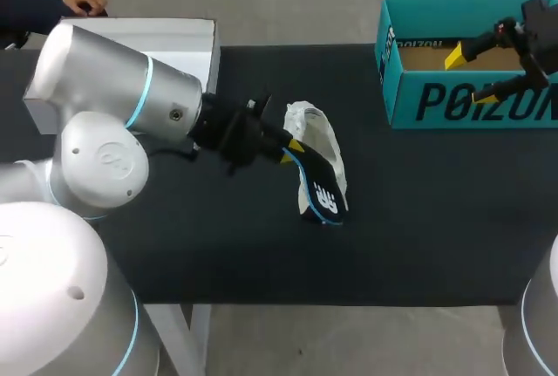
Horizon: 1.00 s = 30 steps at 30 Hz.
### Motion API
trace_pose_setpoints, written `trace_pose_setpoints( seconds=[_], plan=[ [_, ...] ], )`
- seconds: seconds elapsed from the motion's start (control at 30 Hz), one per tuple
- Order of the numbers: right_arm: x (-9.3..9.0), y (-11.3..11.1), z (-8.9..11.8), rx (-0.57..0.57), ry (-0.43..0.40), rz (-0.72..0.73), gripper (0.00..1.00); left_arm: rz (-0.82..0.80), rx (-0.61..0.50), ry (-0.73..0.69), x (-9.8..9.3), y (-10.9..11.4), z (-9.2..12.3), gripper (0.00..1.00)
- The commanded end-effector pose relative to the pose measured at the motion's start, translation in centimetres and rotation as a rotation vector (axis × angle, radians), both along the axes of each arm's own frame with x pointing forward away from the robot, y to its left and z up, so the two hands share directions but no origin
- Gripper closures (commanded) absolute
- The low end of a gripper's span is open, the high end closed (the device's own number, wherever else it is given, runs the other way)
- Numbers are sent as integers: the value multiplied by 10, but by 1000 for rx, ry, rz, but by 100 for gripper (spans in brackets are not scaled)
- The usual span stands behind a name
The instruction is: Take the shoe out of the shoebox, open the shoe tongue, remove and reinsert the insole, then place the shoe into the shoebox
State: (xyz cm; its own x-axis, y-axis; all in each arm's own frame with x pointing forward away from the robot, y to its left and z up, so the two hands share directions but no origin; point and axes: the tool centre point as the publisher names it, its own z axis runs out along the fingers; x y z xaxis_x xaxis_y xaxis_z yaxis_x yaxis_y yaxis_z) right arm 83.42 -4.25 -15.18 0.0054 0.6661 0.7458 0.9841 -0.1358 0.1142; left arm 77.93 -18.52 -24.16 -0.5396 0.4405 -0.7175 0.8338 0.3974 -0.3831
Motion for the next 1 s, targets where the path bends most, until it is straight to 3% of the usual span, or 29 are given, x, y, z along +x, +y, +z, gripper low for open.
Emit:
trace_pose_setpoints(
  seconds=[0.03, 0.3, 0.47, 1.0],
  plan=[
    [0, 0, 0, -3, 2, -1, 0, 8, -27, 26, -2, 2, -13, 100],
    [0, 0, 0, -3, 2, -1, 0, -14, -57, 87, -3, -8, -32, 100],
    [0, 0, 0, -3, 2, -1, 0, -19, -63, 86, 3, -20, -31, 100],
    [0, 0, 0, -3, 2, -1, 0, -19, -63, 86, 3, -20, -31, 100]
  ],
)
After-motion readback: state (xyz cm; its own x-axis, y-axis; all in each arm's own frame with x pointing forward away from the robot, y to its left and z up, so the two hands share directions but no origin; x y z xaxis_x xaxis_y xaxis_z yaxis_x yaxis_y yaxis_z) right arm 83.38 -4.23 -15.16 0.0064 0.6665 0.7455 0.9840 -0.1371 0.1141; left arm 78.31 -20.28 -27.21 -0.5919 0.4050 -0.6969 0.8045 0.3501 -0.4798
